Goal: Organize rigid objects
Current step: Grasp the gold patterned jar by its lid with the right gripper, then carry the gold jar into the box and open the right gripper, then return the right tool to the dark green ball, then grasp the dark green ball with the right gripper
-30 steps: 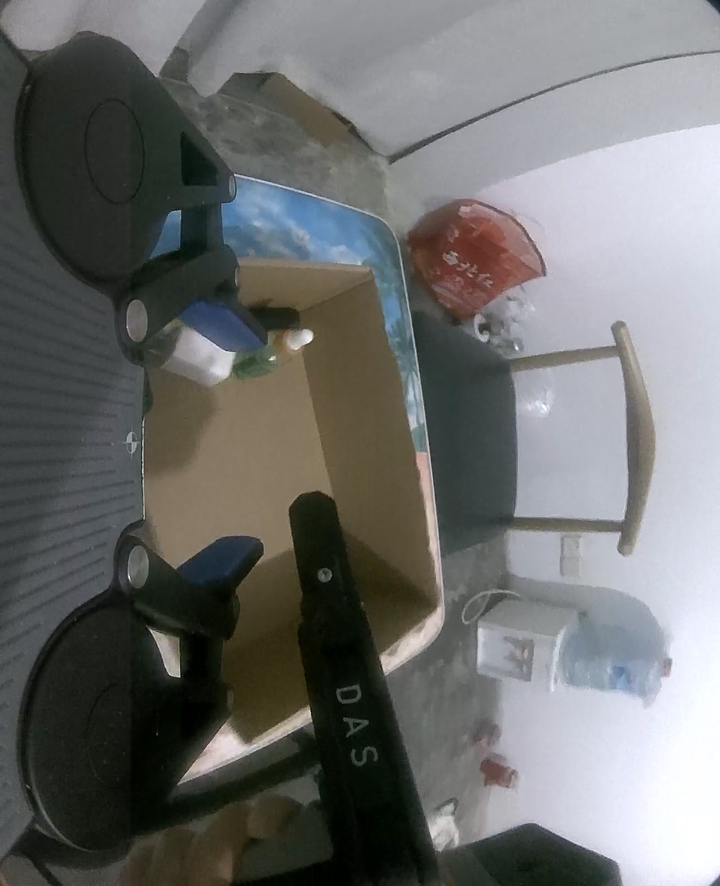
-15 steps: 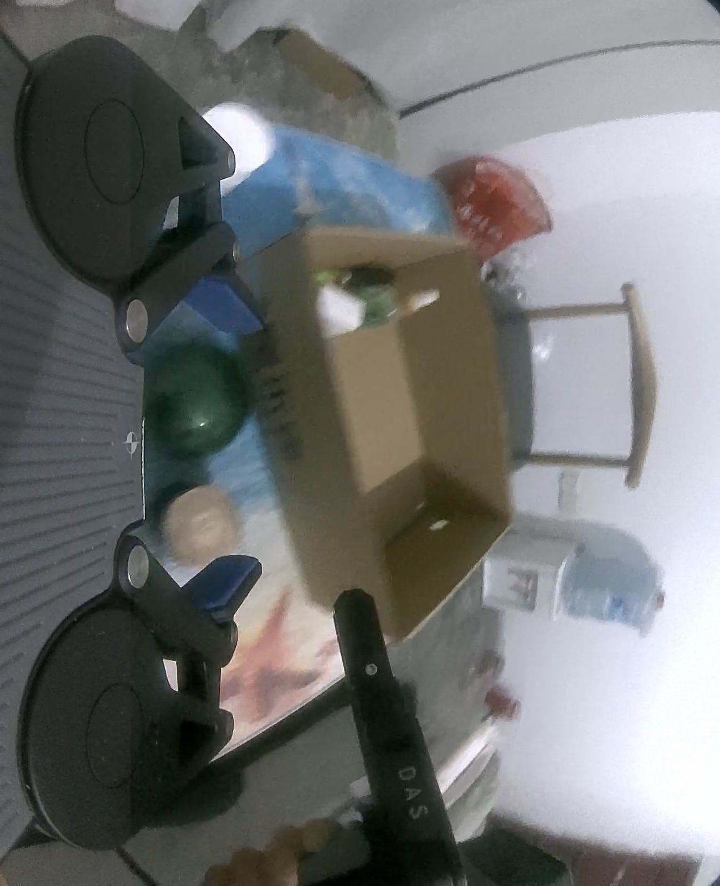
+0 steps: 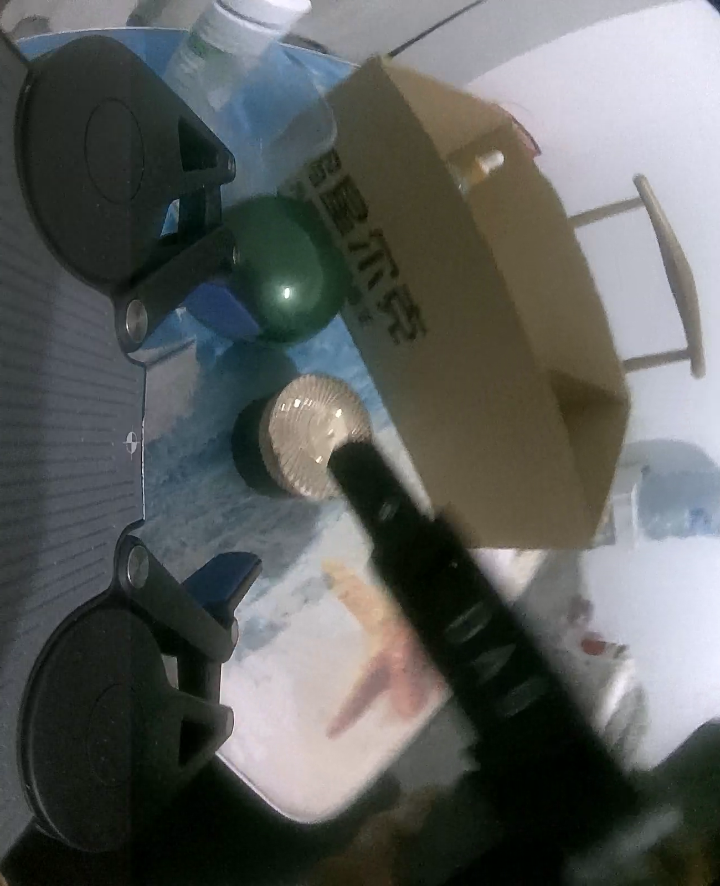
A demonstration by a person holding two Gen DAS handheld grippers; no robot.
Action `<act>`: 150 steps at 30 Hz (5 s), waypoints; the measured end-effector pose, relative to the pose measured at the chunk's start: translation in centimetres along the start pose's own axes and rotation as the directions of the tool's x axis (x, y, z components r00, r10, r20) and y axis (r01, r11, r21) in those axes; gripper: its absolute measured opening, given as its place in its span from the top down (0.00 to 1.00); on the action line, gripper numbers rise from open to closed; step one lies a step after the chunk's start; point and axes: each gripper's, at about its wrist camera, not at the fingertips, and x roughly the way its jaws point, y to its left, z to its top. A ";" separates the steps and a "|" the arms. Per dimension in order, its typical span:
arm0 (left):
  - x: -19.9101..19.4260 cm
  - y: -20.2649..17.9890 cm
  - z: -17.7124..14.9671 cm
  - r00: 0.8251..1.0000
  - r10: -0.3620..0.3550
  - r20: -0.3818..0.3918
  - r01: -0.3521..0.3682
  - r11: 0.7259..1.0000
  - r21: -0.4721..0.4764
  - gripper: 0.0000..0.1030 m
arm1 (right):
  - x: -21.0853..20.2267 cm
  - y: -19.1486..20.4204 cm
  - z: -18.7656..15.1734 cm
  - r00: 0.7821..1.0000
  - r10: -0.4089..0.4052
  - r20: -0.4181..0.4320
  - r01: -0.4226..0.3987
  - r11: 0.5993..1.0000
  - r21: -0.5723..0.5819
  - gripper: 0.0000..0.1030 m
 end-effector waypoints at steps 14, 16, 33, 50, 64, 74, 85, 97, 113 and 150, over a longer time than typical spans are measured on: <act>3.4 -0.6 -0.2 0.999 0.039 0.037 -0.039 0.999 0.017 0.25 | 3.5 -1.2 0.7 0.996 0.034 -0.084 -0.038 0.998 -0.054 0.53; 3.3 -0.4 -0.2 0.998 0.040 0.041 -0.040 0.999 0.006 0.31 | 3.7 -1.2 0.8 0.995 0.047 -0.092 -0.052 0.997 -0.053 0.53; 0.8 -1.2 -0.2 0.998 0.039 0.044 -0.037 0.999 -0.038 0.46 | 3.2 -1.4 1.2 0.993 0.062 -0.100 -0.064 0.998 -0.014 0.54; -9.2 1.6 8.3 0.972 0.165 0.164 -0.154 0.985 -0.079 0.46 | -5.0 5.3 9.8 0.993 0.091 0.074 -0.075 0.978 -0.196 0.54; 2.5 10.8 13.2 0.968 0.018 -0.249 -0.084 0.963 -0.256 0.46 | 8.5 -1.6 19.4 0.961 0.203 -0.187 -0.198 0.979 0.043 0.54; 7.6 12.9 12.5 0.915 -0.026 -0.402 -0.112 0.942 -0.317 0.46 | 14.6 -4.1 18.9 0.918 0.207 -0.337 -0.172 0.976 0.131 0.54; 7.0 13.7 12.2 0.913 -0.021 -0.407 -0.131 0.930 -0.343 0.37 | 15.7 -4.6 19.0 0.901 0.230 -0.367 -0.181 0.970 0.164 0.55; -1.5 12.9 11.7 0.975 0.063 -0.213 -0.139 0.921 -0.365 0.12 | 4.9 -5.2 17.2 0.967 0.248 -0.057 -0.232 0.952 0.199 0.54; -10.0 8.1 2.2 0.996 0.093 0.005 -0.087 0.955 -0.285 0.02 | -3.7 -2.1 3.6 0.972 0.192 0.136 -0.215 0.960 0.181 0.45; -1.8 7.4 -1.3 0.998 0.042 -0.053 -0.057 0.945 -0.321 0.04 | 9.1 2.3 5.8 0.972 0.193 -0.136 -0.190 0.981 0.035 0.42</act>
